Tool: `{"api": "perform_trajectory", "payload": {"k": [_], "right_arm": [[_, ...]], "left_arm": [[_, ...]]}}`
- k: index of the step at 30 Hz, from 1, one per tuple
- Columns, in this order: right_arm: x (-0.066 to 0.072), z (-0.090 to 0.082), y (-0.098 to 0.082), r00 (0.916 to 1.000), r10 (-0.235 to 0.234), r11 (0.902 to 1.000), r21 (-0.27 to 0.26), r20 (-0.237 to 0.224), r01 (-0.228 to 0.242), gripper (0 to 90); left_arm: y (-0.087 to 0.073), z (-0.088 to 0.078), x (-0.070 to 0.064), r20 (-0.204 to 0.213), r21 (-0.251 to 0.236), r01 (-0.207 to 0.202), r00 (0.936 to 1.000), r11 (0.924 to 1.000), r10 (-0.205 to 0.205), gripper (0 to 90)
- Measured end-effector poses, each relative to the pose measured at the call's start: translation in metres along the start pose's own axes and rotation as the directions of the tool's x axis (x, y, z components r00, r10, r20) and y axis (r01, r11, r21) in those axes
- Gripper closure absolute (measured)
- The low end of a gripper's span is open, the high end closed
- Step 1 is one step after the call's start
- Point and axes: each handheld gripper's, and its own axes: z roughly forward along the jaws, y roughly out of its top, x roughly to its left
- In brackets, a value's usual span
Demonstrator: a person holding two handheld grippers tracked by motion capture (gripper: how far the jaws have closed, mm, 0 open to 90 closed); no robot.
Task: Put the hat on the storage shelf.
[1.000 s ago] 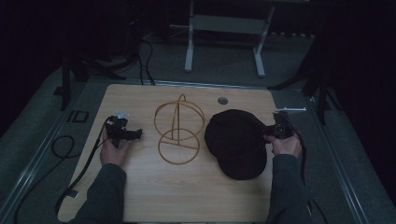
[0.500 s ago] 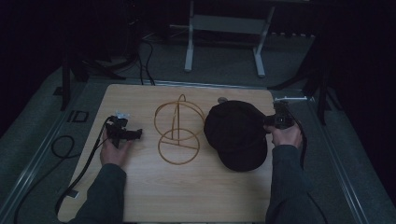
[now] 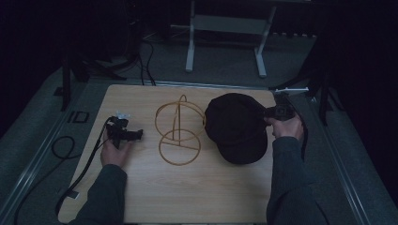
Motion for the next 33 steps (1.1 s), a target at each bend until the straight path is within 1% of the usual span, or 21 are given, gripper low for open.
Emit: {"api": "perform_trajectory", "payload": {"k": [11, 14, 21, 29, 30, 33], "right_arm": [[0.002, -0.003, 0.013, 0.9995, 0.001, 1.0, 0.005, 0.032, -0.002, 76.6], [0.003, -0.007, 0.019, 0.9987, 0.002, 1.0, 0.009, 0.052, -0.002, 76.6], [0.005, -0.016, 0.029, 0.9995, 0.006, 0.9998, 0.018, 0.03, -0.007, 76.6], [0.011, -0.024, 0.039, 0.9986, -0.007, 0.9996, 0.029, 0.053, 0.005, 76.6], [0.012, -0.027, 0.043, 0.9981, -0.002, 0.9997, 0.025, 0.061, 0.0, 76.6], [0.012, -0.029, 0.048, 0.9979, 0.007, 0.9996, 0.028, 0.065, -0.009, 76.6]], "left_arm": [[0.0, 0.0, 0.0, 0.0, 0.002, -0.001, 1.0, 1.0, 0.001, 3.1], [0.0, 0.0, 0.0, 0.0, 0.002, -0.001, 1.0, 1.0, 0.001, 3.1], [0.0, 0.0, 0.0, -0.002, 0.002, 0.0, 1.0, 1.0, 0.0, 3.1], [0.001, 0.0, 0.0, -0.002, 0.005, -0.001, 1.0, 1.0, 0.001, 3.1], [0.001, 0.0, 0.0, -0.002, 0.005, -0.001, 1.0, 1.0, 0.001, 3.1], [0.001, 0.0, 0.0, -0.002, 0.004, -0.001, 1.0, 1.0, 0.001, 3.1]]}}
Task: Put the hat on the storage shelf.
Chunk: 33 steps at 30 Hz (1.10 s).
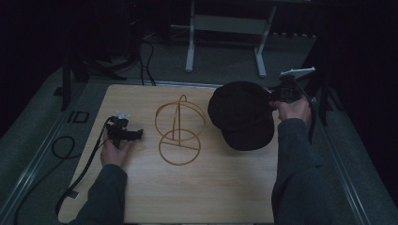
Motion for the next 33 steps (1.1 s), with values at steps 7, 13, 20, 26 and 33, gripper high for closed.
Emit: {"api": "perform_trajectory", "payload": {"k": [7, 13, 20, 26, 33], "right_arm": [[0.001, -0.001, 0.006, 1.0, 0.005, 0.9999, 0.011, 0.005, -0.005, 76.6], [-0.001, -0.004, 0.006, 0.9994, 0.012, 0.9999, 0.013, -0.033, -0.012, 76.6], [-0.002, -0.013, 0.007, 0.9977, 0.021, 0.9998, 0.001, -0.064, -0.021, 76.6], [0.001, -0.02, 0.01, 0.9955, 0.018, 0.9998, -0.009, -0.092, -0.019, 76.6], [0.009, -0.028, 0.013, 0.9926, -0.004, 0.9998, -0.019, -0.122, 0.001, 76.6]], "left_arm": [[0.0, 0.0, 0.0, 0.0, 0.0, 0.0, 1.0, 1.0, 0.0, 3.1], [0.0, 0.0, 0.0, 0.0, 0.0, 0.0, 1.0, 1.0, 0.0, 3.1], [0.0, 0.0, 0.0, 0.0, 0.0, -0.001, 1.0, 1.0, 0.001, 3.1], [0.0, 0.0, 0.0, 0.0, 0.0, -0.001, 1.0, 1.0, 0.001, 3.1], [0.0, 0.0, 0.0, 0.0, 0.0, -0.001, 1.0, 1.0, 0.001, 3.1]]}}
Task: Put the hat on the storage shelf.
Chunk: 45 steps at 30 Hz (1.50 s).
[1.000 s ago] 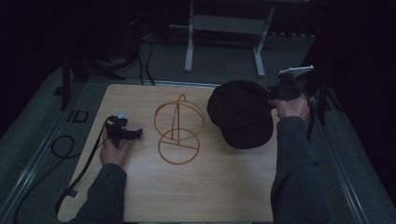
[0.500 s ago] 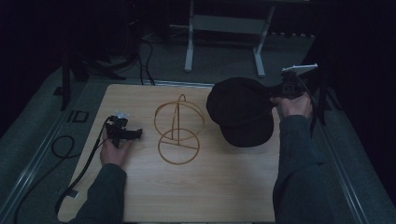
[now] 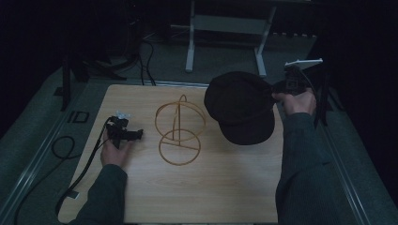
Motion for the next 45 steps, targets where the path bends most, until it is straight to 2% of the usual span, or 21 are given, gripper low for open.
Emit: {"api": "perform_trajectory", "payload": {"k": [7, 18, 24, 31, 45], "right_arm": [[0.005, -0.006, 0.002, 0.999, -0.006, 1.0, 0.003, -0.044, 0.006, 76.6], [0.012, -0.013, 0.003, 0.9968, -0.033, 0.9994, 0.004, -0.073, 0.033, 76.5], [0.016, -0.018, 0.005, 0.9937, -0.036, 0.9993, 0.004, -0.106, 0.037, 76.6], [0.022, -0.023, 0.006, 0.9916, -0.054, 0.9985, 0.002, -0.118, 0.055, 76.5], [0.037, -0.029, 0.007, 0.9818, -0.09, 0.9956, 0.008, -0.167, 0.093, 76.5]], "left_arm": [[0.0, 0.0, 0.0, 0.0, 0.0, 0.0, 1.0, 1.0, 0.0, 3.1], [0.0, 0.0, 0.0, 0.0, 0.0, 0.0, 1.0, 1.0, 0.0, 3.1], [0.0, 0.0, 0.0, 0.0, 0.0, 0.0, 1.0, 1.0, 0.0, 3.1], [0.0, 0.0, 0.0, 0.0, -0.001, 0.0, 1.0, 1.0, 0.0, 3.1], [0.0, 0.0, 0.0, 0.001, 0.0, 0.001, 1.0, 1.0, -0.001, 3.1]]}}
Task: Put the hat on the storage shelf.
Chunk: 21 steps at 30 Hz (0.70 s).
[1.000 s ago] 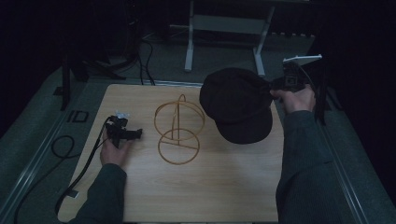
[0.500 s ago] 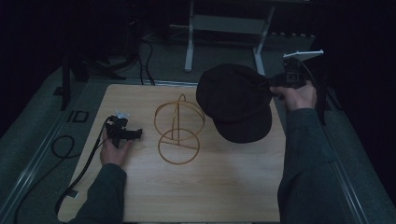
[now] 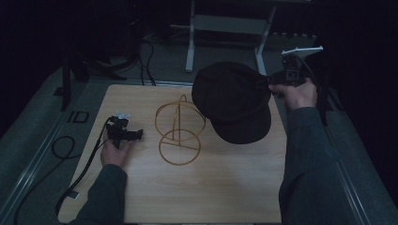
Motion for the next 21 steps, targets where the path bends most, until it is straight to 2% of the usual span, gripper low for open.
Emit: {"api": "perform_trajectory", "payload": {"k": [21], "right_arm": [[0.019, 0.007, 0.002, 0.9979, -0.036, 0.9988, 0.031, -0.053, 0.038, 76.4]], "left_arm": [[0.0, 0.0, 0.0, 0.0, -0.001, 0.001, 1.0, 1.0, -0.001, 3.1]]}}
